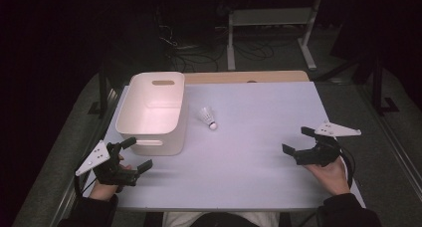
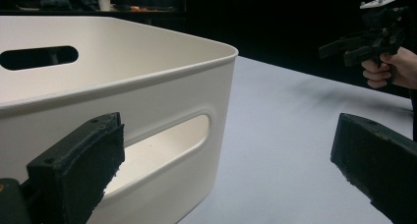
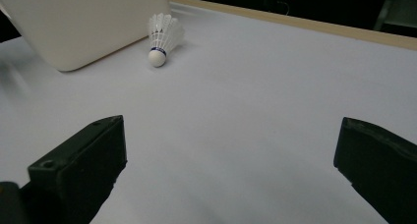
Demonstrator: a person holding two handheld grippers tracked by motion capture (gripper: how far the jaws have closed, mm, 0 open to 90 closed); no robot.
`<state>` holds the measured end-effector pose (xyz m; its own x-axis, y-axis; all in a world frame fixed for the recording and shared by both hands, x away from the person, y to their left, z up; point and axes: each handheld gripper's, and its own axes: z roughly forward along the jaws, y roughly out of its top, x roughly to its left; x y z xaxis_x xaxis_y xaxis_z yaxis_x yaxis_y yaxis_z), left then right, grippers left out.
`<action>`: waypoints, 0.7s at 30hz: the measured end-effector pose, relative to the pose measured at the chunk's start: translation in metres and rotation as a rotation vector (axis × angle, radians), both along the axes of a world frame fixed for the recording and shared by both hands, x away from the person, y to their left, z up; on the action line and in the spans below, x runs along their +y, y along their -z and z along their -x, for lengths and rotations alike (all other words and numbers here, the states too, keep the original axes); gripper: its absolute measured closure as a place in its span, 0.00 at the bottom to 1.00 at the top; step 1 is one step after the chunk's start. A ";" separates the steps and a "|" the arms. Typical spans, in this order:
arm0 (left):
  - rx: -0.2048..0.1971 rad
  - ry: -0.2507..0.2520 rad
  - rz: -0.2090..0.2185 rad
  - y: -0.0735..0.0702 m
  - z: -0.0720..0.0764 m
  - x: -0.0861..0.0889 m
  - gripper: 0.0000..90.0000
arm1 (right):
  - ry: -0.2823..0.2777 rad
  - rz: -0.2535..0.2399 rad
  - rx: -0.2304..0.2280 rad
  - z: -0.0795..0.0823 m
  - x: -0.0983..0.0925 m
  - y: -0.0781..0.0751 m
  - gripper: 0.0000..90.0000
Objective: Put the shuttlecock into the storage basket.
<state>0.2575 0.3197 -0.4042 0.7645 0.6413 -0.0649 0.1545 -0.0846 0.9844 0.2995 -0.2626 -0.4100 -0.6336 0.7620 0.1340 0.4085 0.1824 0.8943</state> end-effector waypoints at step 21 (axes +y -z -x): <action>-0.003 0.002 -0.004 -0.001 0.002 0.001 0.00 | -0.017 -0.004 -0.006 0.004 0.001 -0.001 0.00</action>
